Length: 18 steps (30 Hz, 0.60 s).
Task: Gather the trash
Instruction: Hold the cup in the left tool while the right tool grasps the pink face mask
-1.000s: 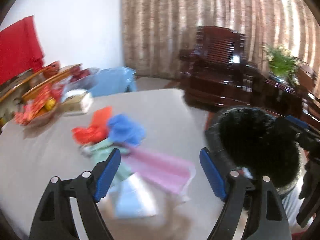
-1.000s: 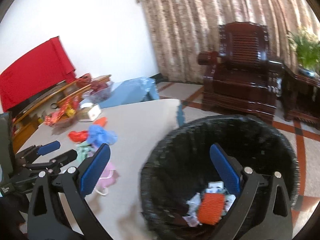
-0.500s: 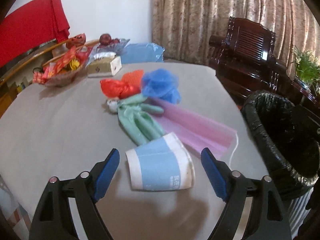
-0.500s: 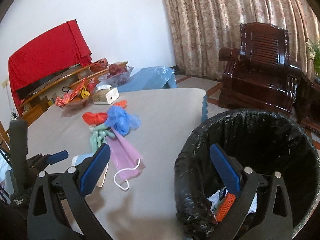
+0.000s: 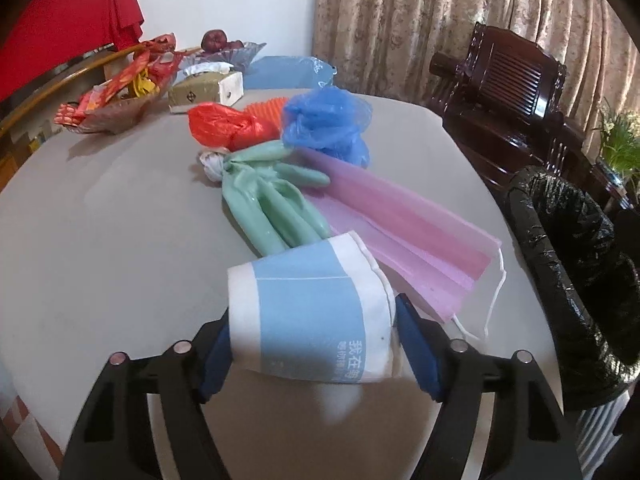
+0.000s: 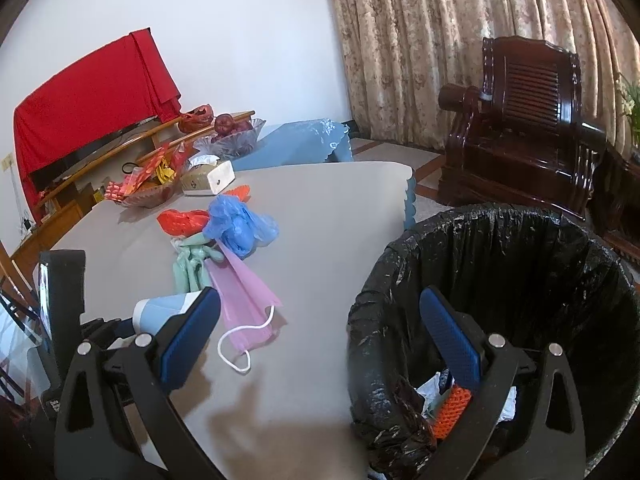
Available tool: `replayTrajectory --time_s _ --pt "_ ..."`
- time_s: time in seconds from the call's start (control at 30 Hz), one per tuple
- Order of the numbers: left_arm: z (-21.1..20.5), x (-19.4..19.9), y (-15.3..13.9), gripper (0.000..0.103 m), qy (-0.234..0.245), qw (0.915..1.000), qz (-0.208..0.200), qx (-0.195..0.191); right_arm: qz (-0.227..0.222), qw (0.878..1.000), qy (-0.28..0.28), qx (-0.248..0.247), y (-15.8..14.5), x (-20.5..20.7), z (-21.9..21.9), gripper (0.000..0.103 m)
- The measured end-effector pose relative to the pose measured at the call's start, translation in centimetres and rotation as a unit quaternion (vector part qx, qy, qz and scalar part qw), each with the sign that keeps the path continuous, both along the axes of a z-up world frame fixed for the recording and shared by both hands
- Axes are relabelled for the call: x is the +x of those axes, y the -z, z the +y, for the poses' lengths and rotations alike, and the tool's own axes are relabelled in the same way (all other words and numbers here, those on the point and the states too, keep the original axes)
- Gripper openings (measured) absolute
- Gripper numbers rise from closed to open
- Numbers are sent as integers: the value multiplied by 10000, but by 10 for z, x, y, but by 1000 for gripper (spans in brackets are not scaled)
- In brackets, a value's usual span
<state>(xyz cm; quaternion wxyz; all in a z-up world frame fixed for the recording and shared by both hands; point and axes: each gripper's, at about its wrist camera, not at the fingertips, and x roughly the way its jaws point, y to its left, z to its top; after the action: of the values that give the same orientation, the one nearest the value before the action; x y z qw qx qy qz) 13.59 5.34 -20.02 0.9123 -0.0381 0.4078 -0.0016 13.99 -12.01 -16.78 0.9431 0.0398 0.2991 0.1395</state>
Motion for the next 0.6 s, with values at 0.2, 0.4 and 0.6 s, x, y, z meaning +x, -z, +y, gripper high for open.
replayTrajectory --time_s 0.2,0.4,0.6 --pt "10 -9 -17 71 -34 9997 -240 -51 -92 9998 -170 -66 -6 5 12 97" --pt "37 -12 -38 71 -354 9979 -530 95 -223 9983 -529 -21 -14 18 46 97" --pt "68 -10 -45 71 -670 9950 -662 321 -145 9953 -955 -68 -7 38 89 97"
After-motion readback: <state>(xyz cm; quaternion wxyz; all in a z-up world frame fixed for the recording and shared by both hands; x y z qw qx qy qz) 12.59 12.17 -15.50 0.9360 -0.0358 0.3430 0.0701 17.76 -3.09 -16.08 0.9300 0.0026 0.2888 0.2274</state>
